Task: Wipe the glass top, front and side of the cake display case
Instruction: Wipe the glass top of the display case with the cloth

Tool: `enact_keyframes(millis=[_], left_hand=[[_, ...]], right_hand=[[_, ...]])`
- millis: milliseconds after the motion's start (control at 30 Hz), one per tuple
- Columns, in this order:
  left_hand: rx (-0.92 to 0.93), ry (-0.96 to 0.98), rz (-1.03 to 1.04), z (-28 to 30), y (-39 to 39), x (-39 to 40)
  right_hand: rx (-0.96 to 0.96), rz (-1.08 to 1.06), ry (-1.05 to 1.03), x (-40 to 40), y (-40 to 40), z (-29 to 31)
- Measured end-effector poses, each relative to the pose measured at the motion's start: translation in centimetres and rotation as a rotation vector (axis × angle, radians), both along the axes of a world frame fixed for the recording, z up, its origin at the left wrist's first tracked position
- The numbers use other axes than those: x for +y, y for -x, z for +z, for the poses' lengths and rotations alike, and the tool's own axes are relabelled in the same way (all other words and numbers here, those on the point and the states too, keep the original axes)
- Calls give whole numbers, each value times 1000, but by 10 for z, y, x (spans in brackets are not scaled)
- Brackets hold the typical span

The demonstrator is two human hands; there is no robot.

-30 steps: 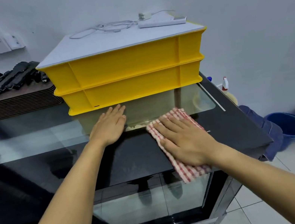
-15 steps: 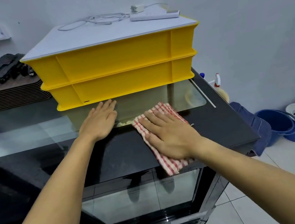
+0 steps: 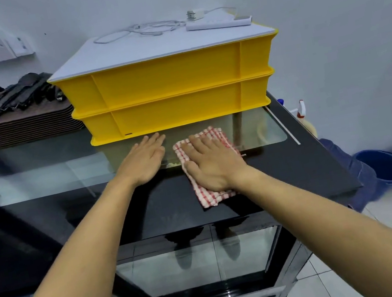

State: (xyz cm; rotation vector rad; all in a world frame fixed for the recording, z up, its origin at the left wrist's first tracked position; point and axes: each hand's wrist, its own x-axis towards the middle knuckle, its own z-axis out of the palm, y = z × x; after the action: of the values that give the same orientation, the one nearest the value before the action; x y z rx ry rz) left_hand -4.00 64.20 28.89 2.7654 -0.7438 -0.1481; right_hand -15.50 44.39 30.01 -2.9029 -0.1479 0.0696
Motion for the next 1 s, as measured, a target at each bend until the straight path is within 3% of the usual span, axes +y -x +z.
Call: enact_keyframes(millis=[133, 267, 400, 567, 700, 867, 933, 1000], left_hand=[[20, -50, -34, 3, -12, 23], [8, -54, -34, 0, -12, 32], [-5, -20, -28, -1, -10, 28], [42, 35, -66, 2, -19, 39], [29, 31, -102, 2, -25, 46], [2, 19, -96, 0, -25, 43], [5, 13, -108, 0, -25, 44], [11, 32, -109, 0, -25, 45]], right_hand=[[-32, 153, 4, -31, 66, -3], [22, -184, 51, -109, 36, 2], [16, -356, -8, -52, -36, 0], [60, -90, -16, 44, -31, 1], [-23, 128, 15, 8, 41, 0], [20, -318, 41, -80, 2, 6], [24, -382, 34, -56, -31, 3], [36, -316, 24, -9, -51, 0]])
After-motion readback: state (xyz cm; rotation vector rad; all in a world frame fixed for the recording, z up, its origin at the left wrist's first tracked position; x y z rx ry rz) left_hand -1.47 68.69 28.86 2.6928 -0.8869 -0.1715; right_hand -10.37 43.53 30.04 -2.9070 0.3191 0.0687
